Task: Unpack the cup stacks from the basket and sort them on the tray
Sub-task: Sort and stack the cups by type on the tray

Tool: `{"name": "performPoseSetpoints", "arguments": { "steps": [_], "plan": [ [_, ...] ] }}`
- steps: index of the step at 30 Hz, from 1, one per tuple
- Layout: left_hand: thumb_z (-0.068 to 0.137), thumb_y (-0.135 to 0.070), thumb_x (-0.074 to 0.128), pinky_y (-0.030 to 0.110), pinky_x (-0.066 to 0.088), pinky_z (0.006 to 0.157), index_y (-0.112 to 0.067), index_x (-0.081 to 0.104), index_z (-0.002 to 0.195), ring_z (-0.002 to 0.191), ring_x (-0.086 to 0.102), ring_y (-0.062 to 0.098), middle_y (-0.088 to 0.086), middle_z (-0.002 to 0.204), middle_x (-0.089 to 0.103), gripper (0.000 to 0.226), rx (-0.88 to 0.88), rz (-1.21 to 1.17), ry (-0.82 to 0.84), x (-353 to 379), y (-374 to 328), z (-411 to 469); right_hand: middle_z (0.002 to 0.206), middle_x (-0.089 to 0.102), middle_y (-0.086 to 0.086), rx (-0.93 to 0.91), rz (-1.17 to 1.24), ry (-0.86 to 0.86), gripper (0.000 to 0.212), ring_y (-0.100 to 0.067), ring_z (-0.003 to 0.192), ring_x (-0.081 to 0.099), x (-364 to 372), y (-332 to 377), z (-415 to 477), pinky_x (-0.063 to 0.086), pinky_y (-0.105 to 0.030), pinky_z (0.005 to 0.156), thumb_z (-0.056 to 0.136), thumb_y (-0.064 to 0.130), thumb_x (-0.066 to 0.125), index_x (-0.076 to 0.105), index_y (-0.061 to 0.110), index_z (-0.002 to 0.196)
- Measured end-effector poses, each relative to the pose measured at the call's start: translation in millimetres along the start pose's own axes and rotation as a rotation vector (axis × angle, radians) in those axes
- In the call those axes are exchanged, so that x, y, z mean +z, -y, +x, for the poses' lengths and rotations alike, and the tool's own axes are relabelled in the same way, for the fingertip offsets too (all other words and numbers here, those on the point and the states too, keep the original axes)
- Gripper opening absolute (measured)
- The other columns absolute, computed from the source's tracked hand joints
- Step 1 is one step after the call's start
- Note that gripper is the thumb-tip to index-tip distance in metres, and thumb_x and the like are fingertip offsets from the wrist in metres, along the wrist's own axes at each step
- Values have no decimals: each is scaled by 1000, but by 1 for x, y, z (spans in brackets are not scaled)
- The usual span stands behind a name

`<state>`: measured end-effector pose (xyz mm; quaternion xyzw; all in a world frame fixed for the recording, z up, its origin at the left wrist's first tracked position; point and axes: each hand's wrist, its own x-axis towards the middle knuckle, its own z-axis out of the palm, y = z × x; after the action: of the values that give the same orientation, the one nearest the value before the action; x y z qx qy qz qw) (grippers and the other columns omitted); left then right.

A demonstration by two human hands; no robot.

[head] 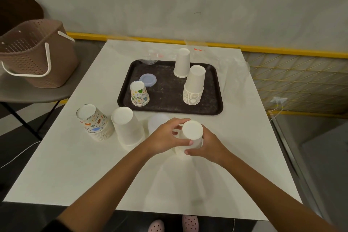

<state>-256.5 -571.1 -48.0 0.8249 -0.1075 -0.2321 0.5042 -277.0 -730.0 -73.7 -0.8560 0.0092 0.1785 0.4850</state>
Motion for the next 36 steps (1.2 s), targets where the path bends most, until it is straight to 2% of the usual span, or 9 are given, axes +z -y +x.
{"name": "performPoseSetpoints", "arguments": {
  "steps": [3,6,12,14,16,19,24,31,36],
  "plan": [
    [75,-20,75,21,40,93,-26,46,130,112,46,8,-5,132,47,62,-2,7,-8,0,-1,0,121,45,7,21,-32,5,77,-8,110,41,-2,2,0,39,-25,95,68,14,81,37,21,131],
    [76,-21,75,23,41,94,-26,45,130,114,45,9,-5,134,46,62,-4,9,-19,-2,-5,-1,116,42,12,16,-44,5,76,-7,108,40,-5,5,0,38,-21,91,69,15,80,37,23,131],
    [74,-24,76,10,44,80,-35,48,122,109,49,8,-12,120,49,56,82,-8,-36,-11,-20,-7,120,48,11,-41,-10,12,74,-12,114,47,-17,17,-8,44,-27,95,67,20,82,38,32,125],
    [73,-24,76,13,46,81,-36,50,121,109,51,8,-11,119,50,56,115,-11,-43,-17,-29,-9,115,50,15,-82,4,14,70,-9,108,50,-24,27,-12,46,-20,89,67,20,81,37,38,118],
    [72,-25,77,18,48,86,-35,52,120,109,53,9,-10,119,53,55,164,-18,-60,-22,-40,-10,106,50,25,-133,20,15,66,0,99,53,-33,39,-16,45,-7,76,67,18,81,38,42,112],
    [71,-26,78,22,50,90,-36,54,119,107,56,7,-10,115,55,55,239,-19,-83,-30,-56,-9,107,49,27,-189,28,4,70,8,97,50,-48,54,-18,43,0,69,68,17,81,37,42,116],
    [72,-28,77,24,50,92,-38,50,119,108,55,7,-11,118,53,56,316,32,-120,-40,-82,4,118,53,15,-247,-4,-95,75,-3,107,50,-72,74,-9,42,-10,82,65,21,83,39,34,125],
    [74,-19,76,25,46,97,-24,46,131,115,50,8,-11,120,49,64,421,72,-247,-49,-102,46,124,52,5,-360,-108,-233,78,-10,112,48,-103,89,39,43,-23,91,63,23,83,41,22,129],
    [77,-15,73,24,41,100,-19,42,135,123,44,11,-2,133,47,66,402,57,-325,-56,-108,89,131,49,-1,-376,-141,-300,77,-11,114,45,-121,97,88,39,-24,92,66,20,82,40,16,131]
  ]
}}
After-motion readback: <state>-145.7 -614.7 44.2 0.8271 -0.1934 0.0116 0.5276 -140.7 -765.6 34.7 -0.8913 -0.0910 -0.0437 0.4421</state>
